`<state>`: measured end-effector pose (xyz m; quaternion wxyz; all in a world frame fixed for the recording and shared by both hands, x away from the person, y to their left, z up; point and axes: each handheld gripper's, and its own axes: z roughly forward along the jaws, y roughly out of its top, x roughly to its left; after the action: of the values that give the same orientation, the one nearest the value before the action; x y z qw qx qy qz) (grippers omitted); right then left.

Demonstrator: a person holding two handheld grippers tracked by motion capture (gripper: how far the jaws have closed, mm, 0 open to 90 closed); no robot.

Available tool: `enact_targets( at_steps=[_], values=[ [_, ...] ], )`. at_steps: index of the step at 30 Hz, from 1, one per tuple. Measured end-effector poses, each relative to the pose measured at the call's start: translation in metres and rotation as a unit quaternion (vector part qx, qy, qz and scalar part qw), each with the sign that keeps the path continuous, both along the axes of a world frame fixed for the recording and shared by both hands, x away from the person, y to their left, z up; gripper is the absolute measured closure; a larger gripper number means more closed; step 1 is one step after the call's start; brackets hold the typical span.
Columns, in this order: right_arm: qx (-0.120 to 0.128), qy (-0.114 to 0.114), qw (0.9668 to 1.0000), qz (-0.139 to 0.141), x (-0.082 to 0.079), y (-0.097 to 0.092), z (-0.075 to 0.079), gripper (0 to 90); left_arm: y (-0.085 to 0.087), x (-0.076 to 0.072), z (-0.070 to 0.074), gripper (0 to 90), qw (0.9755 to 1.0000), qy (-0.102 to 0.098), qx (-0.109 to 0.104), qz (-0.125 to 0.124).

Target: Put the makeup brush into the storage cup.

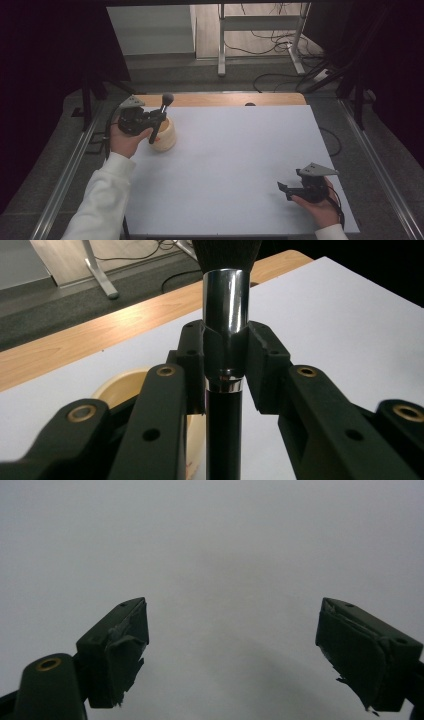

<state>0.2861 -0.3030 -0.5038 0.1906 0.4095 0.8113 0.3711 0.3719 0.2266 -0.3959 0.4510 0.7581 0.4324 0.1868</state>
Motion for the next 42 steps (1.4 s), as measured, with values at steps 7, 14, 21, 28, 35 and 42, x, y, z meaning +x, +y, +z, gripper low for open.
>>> enact_targets(
  at_steps=[7, 14, 21, 28, 35, 42],
  values=[
    [0.0, 0.0, 1.0, 0.0, 0.0, 0.0, 0.0, 14.4, 0.001, 0.005, 0.001, 71.8, 1.0, -0.005, 0.006, 0.006],
    [0.0, 0.0, 1.0, 0.001, 0.0, 0.0, 0.0, 14.4, 0.002, 0.009, 0.003, 71.8, 0.9999, -0.008, 0.005, 0.009],
    [0.0, 0.0, 1.0, 0.001, 0.0, 0.0, 0.0, 14.4, 0.003, 0.015, 0.004, 71.8, 0.9999, -0.01, -0.002, 0.013],
    [-0.001, 0.001, 1.0, 0.003, 0.0, 0.001, 0.0, 14.4, 0.003, 0.021, 0.004, 71.9, 0.9997, -0.01, -0.009, 0.019],
    [0.0, 0.001, 1.0, 0.003, 0.0, 0.001, -0.001, 14.4, 0.003, 0.027, 0.005, 71.8, 0.9996, -0.013, -0.014, 0.022],
    [0.0, 0.001, 1.0, 0.002, 0.0, 0.0, -0.001, 14.4, 0.003, 0.03, 0.004, 71.8, 0.9994, -0.016, -0.019, 0.025]
  ],
)
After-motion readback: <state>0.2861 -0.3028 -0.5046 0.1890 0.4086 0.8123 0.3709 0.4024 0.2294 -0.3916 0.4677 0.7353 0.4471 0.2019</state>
